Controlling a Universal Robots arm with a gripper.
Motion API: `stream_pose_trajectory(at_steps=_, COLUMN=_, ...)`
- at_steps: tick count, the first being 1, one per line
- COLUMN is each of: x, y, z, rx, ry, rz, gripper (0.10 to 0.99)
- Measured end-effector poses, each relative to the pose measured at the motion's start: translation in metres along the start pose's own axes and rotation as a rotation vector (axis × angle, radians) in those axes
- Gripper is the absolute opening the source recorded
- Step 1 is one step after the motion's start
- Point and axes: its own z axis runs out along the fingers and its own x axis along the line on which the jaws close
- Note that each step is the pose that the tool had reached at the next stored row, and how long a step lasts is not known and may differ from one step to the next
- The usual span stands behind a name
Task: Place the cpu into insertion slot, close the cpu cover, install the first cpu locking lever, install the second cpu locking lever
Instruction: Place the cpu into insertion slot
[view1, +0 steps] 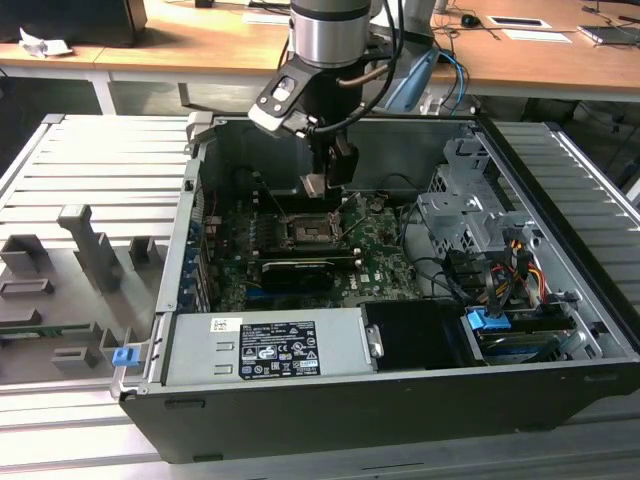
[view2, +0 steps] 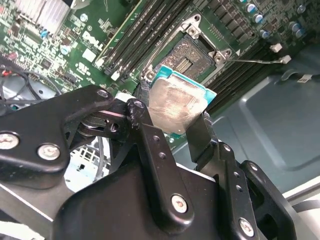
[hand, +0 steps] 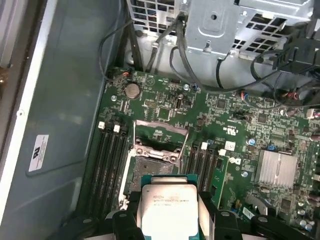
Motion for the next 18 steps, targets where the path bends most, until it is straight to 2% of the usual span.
stream_pose_trajectory(at_steps=6, x=0.0001, y=-0.0015, z=0.0048, rx=0.002, ry=-0.0001, rz=0.010, gripper=0.537)
stream_pose_trajectory(at_steps=18, x=0.0000, y=-0.0018, z=0.0078, rx=0.003, ry=-0.0024, rz=0.033, gripper=0.537)
